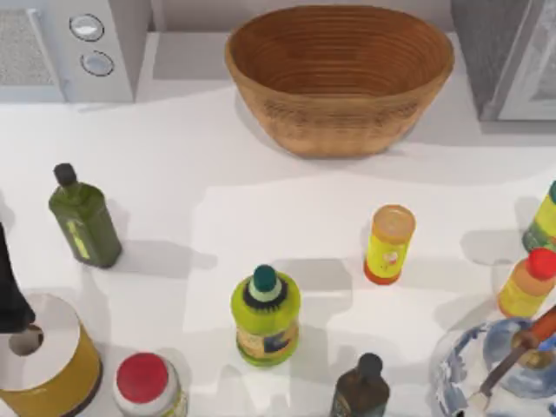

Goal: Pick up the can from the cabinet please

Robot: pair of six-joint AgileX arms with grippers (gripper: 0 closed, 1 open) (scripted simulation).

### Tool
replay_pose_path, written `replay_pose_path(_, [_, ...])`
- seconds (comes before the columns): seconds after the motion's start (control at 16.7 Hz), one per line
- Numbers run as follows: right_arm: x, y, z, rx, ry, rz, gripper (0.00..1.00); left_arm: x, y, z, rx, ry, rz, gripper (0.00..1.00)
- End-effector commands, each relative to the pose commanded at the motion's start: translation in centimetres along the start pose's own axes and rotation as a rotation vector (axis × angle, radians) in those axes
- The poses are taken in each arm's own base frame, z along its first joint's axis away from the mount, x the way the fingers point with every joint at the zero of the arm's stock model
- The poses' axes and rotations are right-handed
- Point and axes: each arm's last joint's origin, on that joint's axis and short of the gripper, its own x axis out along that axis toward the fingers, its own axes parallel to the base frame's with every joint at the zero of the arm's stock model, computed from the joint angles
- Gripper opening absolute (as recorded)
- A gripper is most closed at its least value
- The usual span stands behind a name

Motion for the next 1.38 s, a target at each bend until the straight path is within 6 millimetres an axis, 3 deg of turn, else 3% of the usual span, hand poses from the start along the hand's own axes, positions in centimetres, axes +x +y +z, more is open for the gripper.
replay_pose_path(0.24, [0.0, 0.0, 0.7, 0.000, 0.012, -0.011, 1.00, 0.0, 0.0, 0.0, 0.000, 0.000, 0.000, 1.00])
replay_pose_path(0.42, [0.2, 0.0, 3.8, -0.001, 0.039, -0.023, 1.00, 0.0, 0.0, 0.0, 0.000, 0.000, 0.000, 1.00])
replay_pose_path(0.72, [2.0, 0.6, 13.6, -0.004, 0.046, -0.021, 1.00, 0.0, 0.0, 0.0, 0.000, 0.000, 0.000, 1.00])
replay_pose_path(1.08, [7.3, 2.2, 26.6, -0.004, 0.016, -0.002, 1.00, 0.0, 0.0, 0.0, 0.000, 0.000, 0.000, 1.00])
replay_pose_path(1.38, [12.3, 3.9, 33.0, 0.000, -0.003, 0.003, 1.00, 0.0, 0.0, 0.0, 0.000, 0.000, 0.000, 1.00])
